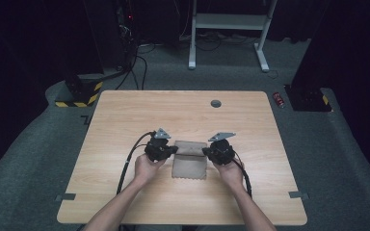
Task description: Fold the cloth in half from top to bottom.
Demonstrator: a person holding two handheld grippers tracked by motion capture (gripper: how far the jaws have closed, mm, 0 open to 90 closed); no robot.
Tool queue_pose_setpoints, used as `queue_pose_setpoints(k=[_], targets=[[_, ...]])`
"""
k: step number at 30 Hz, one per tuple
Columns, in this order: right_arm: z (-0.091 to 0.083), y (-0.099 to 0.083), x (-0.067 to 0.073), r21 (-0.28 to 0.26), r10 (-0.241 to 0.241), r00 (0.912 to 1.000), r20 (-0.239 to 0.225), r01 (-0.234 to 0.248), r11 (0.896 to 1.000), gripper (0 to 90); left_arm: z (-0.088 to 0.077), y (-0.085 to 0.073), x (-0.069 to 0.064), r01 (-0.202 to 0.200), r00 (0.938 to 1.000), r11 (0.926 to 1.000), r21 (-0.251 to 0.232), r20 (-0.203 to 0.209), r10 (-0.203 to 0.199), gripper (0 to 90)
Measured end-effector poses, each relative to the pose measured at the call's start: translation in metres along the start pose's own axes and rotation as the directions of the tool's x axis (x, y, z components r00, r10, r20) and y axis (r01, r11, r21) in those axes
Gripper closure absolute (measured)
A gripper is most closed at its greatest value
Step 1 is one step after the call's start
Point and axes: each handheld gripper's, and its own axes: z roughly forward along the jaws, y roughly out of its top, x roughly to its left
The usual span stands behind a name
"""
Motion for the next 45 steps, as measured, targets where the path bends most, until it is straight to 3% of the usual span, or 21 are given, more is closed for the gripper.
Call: queue_pose_setpoints(k=[45], targets=[[-0.011,-0.014,0.015,-0.023,-0.025,0.9988,-0.041,0.025,0.999,89.1,-0.018,-0.015,-0.01,0.0,0.9994,0.9995,-0.032,0.034,0.001,88.4]])
